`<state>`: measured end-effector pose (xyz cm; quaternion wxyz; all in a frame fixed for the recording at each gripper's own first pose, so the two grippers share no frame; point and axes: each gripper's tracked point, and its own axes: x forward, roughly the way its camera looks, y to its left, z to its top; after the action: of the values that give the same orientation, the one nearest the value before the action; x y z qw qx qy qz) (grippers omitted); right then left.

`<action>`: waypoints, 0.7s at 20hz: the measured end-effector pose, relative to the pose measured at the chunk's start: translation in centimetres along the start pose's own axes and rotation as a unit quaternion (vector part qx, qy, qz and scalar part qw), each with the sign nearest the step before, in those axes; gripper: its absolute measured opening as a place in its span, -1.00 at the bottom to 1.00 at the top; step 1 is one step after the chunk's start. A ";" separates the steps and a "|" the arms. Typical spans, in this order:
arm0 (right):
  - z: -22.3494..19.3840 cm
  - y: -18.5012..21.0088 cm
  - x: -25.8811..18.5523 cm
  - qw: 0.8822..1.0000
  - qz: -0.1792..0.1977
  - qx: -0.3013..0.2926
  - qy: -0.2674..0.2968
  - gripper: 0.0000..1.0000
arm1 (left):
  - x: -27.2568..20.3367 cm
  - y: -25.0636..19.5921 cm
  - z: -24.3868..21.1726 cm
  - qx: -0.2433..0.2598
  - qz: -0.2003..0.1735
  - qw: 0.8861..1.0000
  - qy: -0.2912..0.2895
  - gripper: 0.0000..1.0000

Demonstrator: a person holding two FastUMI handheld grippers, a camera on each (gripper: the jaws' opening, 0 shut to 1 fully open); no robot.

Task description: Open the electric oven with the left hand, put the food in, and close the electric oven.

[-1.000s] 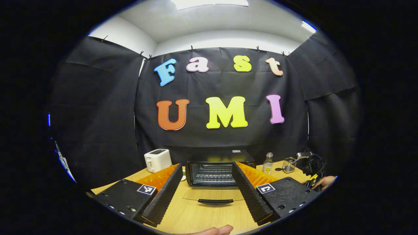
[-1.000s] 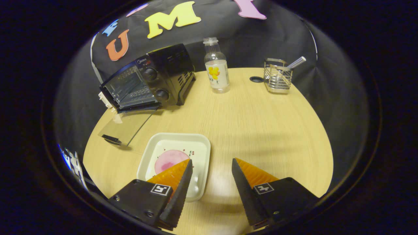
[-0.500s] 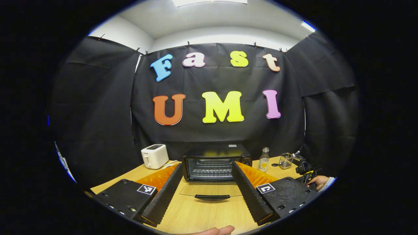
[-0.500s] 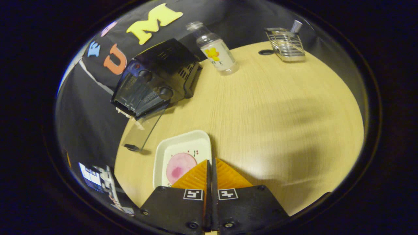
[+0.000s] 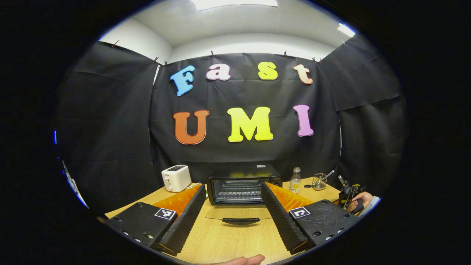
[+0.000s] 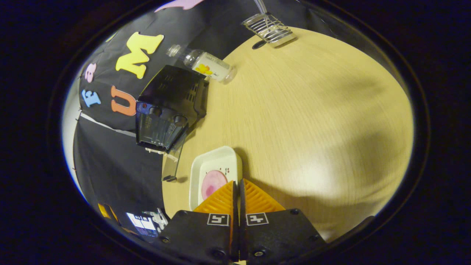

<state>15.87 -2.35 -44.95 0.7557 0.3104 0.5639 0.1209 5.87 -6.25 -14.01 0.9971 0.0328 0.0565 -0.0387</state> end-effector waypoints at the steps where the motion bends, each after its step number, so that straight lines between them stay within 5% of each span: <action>1: 0.0 0.2 -0.8 1.000 -0.007 -0.006 -0.008 -0.92 | -0.2 0.3 -0.2 0.002 -0.001 1.000 0.000 0.92; 8: -0.8 6.9 -5.0 0.996 -0.010 -0.069 -0.054 -0.92 | -1.2 3.5 -2.4 -0.029 -0.008 0.999 0.013 0.92; 14: -4.0 15.1 -2.7 0.992 0.008 -0.119 -0.049 -0.92 | -1.2 7.7 -4.1 -0.035 0.008 0.999 0.022 0.92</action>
<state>13.81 9.32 -34.37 0.8128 0.2282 0.5058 0.1775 4.85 1.81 -17.49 0.9965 -0.0010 0.0790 -0.0274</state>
